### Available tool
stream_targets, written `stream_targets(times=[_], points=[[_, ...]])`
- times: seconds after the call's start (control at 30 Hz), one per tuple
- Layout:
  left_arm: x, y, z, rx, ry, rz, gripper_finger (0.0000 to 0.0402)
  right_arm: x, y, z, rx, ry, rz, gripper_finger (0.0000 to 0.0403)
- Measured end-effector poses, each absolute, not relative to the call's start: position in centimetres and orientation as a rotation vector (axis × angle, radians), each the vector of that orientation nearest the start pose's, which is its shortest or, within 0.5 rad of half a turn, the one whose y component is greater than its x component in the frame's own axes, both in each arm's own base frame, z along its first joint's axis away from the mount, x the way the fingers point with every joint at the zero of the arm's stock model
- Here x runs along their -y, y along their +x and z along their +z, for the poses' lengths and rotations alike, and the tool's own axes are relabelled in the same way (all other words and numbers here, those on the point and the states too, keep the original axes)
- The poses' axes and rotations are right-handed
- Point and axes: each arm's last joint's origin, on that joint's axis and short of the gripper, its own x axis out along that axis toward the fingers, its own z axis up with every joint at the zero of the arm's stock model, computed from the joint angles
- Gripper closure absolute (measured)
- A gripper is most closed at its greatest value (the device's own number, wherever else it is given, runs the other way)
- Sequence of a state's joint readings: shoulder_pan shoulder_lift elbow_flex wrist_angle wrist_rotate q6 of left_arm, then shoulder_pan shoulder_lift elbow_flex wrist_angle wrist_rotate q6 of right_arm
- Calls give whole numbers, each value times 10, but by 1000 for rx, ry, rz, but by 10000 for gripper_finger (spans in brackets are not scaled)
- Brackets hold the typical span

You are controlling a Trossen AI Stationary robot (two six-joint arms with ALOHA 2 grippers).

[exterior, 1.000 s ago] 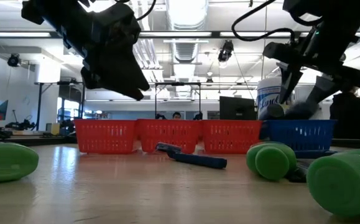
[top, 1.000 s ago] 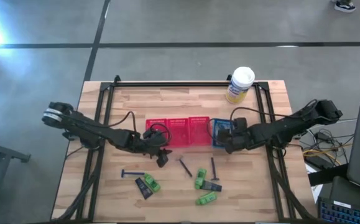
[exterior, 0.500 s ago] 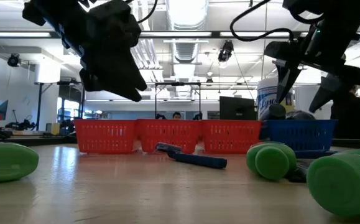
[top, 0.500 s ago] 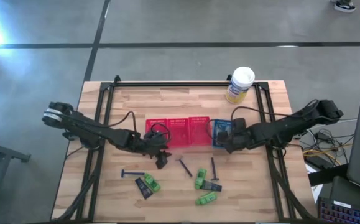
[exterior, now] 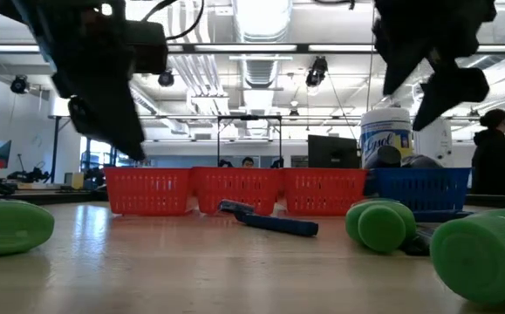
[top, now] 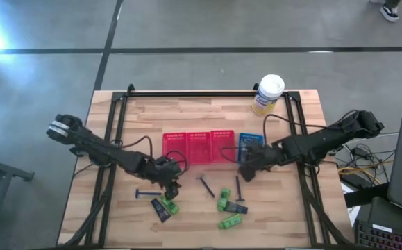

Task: Pick & Place Travel size toiletries
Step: Put the green shampoo into the left red bin

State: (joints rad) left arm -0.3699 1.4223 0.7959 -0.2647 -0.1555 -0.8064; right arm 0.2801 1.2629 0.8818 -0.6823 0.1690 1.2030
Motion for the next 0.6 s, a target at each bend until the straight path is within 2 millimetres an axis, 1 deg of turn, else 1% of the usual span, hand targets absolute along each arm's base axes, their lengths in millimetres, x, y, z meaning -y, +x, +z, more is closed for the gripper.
stream_targets(times=[0.1,0.2,0.27,0.47,0.6], points=[[101,253,192,-940,-627,179,216,-67,233,239,-902,871,-442,35],[104,246,188,-1000,-773,278,216,-71,234,240,-885,881,-433,35],[107,242,187,-1022,-840,335,216,-72,233,239,-887,881,-434,35],[125,235,190,-997,-859,337,214,-72,233,238,-892,861,-426,35],[131,232,191,-982,-893,362,194,-72,233,238,-892,859,-424,35]])
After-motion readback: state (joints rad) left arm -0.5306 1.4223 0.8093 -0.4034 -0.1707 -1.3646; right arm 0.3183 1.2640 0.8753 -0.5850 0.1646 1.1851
